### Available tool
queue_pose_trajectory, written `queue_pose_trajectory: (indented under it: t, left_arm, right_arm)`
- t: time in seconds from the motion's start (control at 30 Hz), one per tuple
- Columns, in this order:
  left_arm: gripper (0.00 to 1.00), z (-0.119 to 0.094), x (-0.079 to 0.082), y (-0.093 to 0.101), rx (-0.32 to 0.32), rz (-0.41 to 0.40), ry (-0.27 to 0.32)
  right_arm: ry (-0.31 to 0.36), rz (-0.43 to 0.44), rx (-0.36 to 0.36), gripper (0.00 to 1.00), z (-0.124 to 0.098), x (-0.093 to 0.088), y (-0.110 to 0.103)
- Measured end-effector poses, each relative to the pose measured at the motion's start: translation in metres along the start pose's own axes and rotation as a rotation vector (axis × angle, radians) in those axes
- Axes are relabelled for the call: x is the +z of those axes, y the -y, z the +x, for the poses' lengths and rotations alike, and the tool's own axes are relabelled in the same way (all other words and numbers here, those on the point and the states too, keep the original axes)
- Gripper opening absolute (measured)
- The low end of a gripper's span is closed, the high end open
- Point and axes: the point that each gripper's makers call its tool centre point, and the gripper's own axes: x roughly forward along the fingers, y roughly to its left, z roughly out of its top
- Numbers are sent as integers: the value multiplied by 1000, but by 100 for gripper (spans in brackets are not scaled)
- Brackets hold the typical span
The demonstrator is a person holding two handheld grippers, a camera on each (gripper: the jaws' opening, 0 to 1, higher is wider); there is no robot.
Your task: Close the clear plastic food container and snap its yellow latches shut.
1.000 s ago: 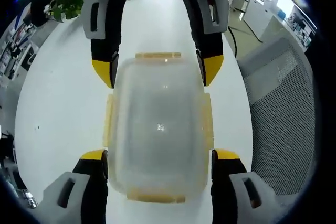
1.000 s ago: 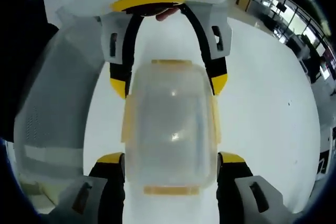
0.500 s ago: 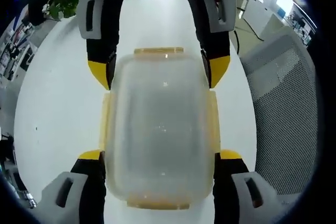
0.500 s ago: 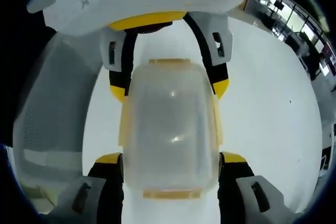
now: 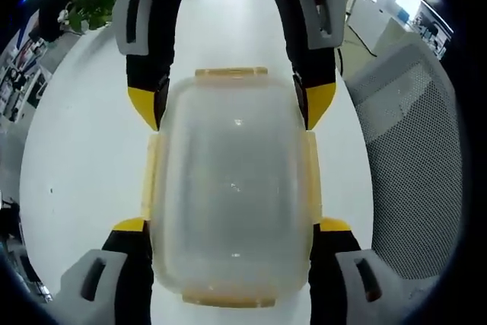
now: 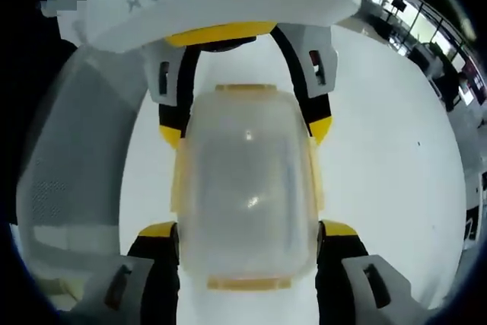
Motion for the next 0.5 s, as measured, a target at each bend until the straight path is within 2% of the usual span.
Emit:
queue_pose_trajectory:
  t: [0.17, 0.5]
  left_arm:
    - [86, 1, -1, 1, -6, 16, -14]
    - [86, 0, 0, 0, -5, 13, 6]
  right_arm:
    - [5, 13, -6, 74, 1, 2, -2]
    - [-26, 8, 7, 77, 6, 2, -2]
